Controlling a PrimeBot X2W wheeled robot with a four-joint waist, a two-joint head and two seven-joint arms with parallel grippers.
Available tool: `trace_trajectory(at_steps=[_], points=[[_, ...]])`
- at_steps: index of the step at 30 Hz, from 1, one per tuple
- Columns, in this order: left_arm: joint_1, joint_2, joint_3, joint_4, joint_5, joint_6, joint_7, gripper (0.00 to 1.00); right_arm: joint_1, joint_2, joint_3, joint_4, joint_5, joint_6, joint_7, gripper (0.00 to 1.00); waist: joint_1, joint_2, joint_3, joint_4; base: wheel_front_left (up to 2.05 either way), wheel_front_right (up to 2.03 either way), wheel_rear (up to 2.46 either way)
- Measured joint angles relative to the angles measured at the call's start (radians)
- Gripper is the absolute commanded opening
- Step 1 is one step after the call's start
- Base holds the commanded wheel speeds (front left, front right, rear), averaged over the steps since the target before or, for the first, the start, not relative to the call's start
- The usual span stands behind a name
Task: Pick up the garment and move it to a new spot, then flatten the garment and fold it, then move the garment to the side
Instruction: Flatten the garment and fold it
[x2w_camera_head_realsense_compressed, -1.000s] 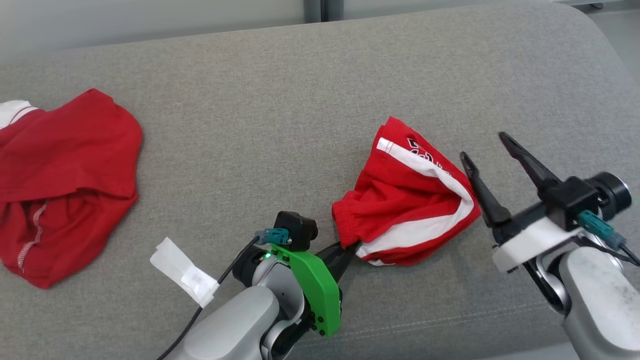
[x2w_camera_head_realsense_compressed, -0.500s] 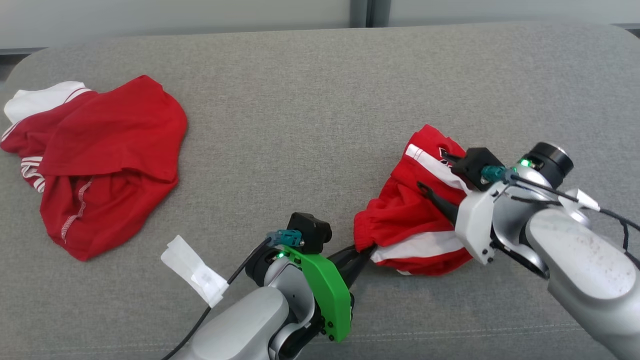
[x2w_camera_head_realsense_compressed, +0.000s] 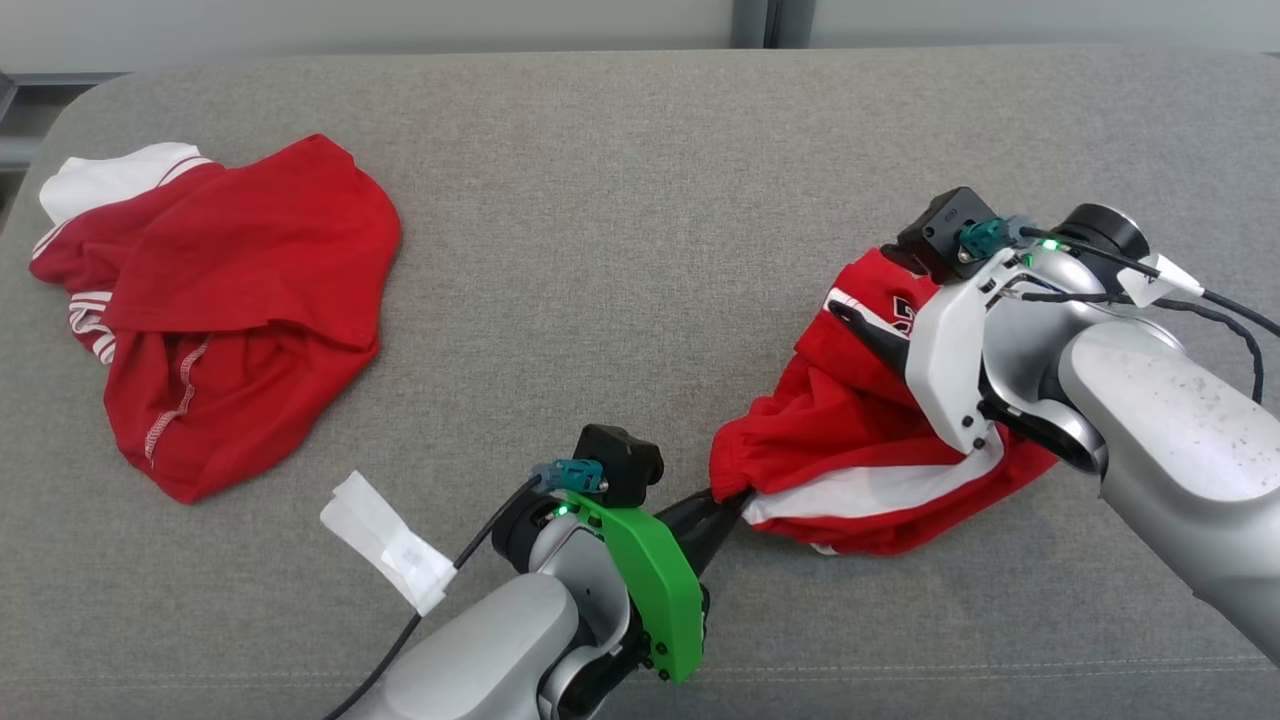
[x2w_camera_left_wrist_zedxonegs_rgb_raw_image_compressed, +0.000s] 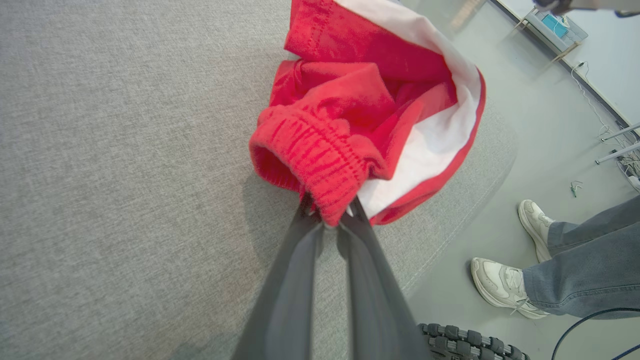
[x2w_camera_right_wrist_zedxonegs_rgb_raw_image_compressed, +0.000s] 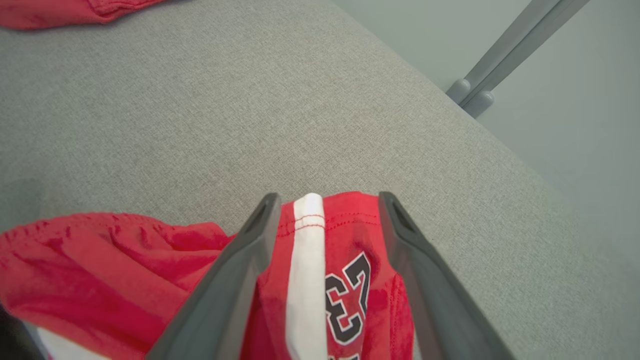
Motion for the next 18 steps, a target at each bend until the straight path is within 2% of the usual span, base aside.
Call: trace_trajectory(at_steps=[3, 6, 7, 10, 11, 12, 18], points=[[0.0, 0.0, 0.0, 0.0, 0.0, 0.0, -0.003, 0.0, -0.007, -0.002, 0.007, 0.009, 0.026, 0.0, 0.011, 1.0, 0.0, 0.0, 0.002, 0.0, 0.0, 0.0, 0.0], [-0.002, 0.0, 0.0, 0.0, 0.0, 0.002, -0.004, 0.0, -0.027, -0.008, 0.021, 0.02, 0.046, 0.0, 0.017, 0.83, 0.0, 0.0, 0.007, 0.0, 0.0, 0.0, 0.0], [-0.003, 0.0, 0.0, 0.0, 0.0, 0.002, -0.004, 0.0, -0.032, -0.01, 0.026, 0.024, 0.051, 0.0, 0.018, 0.86, 0.0, 0.0, 0.008, 0.0, 0.0, 0.0, 0.0], [-0.005, 0.0, 0.0, -0.001, 0.0, 0.002, -0.005, 0.0, -0.045, -0.01, 0.034, 0.035, 0.083, 0.0, 0.021, 0.77, 0.0, 0.0, 0.013, 0.001, 0.0, 0.0, 0.0], [-0.007, 0.0, 0.0, -0.001, 0.0, 0.002, -0.007, 0.0, -0.049, -0.01, 0.038, 0.038, 0.089, 0.0, 0.021, 0.65, 0.0, 0.0, 0.014, 0.001, 0.0, 0.0, 0.0], [-0.011, 0.0, -0.001, -0.001, 0.0, 0.003, -0.007, 0.0, -0.052, -0.01, 0.043, 0.042, 0.094, 0.0, 0.022, 0.6, 0.0, 0.0, 0.016, 0.001, 0.0, 0.0, 0.0], [-0.024, -0.001, -0.001, -0.003, 0.0, 0.003, -0.012, 0.0, -0.076, -0.01, 0.073, 0.067, 0.121, 0.0, 0.026, 0.51, 0.0, 0.0, 0.024, 0.003, 0.0, 0.0, 0.0]])
